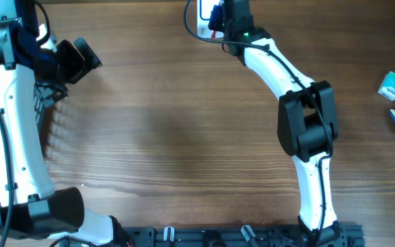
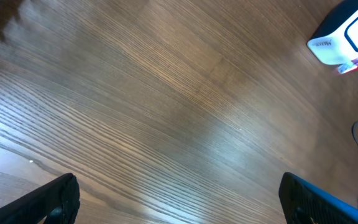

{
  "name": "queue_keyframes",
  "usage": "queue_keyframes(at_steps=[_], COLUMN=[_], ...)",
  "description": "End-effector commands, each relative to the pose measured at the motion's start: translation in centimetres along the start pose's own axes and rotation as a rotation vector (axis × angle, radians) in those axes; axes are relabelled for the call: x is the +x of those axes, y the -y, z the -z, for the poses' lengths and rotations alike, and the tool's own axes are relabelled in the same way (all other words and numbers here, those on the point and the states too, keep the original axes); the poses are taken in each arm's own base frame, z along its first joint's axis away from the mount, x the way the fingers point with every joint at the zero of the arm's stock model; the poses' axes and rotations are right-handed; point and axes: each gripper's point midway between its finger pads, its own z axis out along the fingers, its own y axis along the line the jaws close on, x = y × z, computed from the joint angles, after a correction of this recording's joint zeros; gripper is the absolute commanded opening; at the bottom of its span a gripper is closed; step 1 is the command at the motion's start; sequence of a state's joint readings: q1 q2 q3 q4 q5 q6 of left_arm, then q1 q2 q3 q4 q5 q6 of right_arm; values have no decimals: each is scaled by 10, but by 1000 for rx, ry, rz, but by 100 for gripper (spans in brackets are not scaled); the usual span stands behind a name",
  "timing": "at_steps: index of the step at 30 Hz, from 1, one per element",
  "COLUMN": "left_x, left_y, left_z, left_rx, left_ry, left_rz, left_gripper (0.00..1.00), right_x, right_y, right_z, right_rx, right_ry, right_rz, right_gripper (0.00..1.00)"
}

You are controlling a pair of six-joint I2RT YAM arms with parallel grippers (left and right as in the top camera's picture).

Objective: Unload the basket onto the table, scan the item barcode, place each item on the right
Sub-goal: 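Hold the stick against the white scanner with the right gripper, then carry the stick right and release it onto the item pile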

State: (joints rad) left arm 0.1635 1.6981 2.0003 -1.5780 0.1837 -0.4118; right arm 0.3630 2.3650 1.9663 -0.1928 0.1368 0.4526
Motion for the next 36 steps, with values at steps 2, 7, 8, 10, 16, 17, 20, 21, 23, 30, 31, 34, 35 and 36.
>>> queue_keyframes(at_steps=[2,7,8,10,16,17,20,21,23,30,31,34,35,36], left_x=[0,1,1,3,5,5,7,7,7,7,7,8,8,8], left_y=[-1,-1,-2,-2,-3,-3,-1,0,1,1,1,1,0,0], left_z=[-4,-4,-4,-4,-4,-4,-4,-4,-4,-4,-4,-4,-4,-4], left_rx=[-12,-14,-15,-18,-22,-22,-7,-2,1,2,2,1,0,0], left_ry=[-6,-9,-11,-16,-26,-27,-35,-38,-39,-38,-38,-40,-42,-42], left_rz=[-19,-18,-17,-16,-14,-14,-14,-14,-14,-14,-14,-13,-13,-13], left_gripper=[100,100,100,100,100,100,100,100,100,100,100,100,100,100], right_x=[-43,-96,-103,-114,-110,-104,-80,-73,-55,4,8,17,17,17], right_y=[21,100,120,164,302,325,387,402,438,509,512,521,521,522], right_z=[24,94,107,132,191,200,224,230,243,249,248,244,244,243], right_rx=[70,277,318,397,636,678,799,831,895,957,962,969,969,967], right_ry=[42,75,75,64,-4,-23,-80,-88,-116,-236,-244,-259,-261,-260], right_rz=[-105,-232,-248,-287,-430,-455,-535,-553,-603,-707,-710,-713,-711,-706], right_gripper=[4,4,4,4,4,4,4,4,4,4,4,30,49,69])
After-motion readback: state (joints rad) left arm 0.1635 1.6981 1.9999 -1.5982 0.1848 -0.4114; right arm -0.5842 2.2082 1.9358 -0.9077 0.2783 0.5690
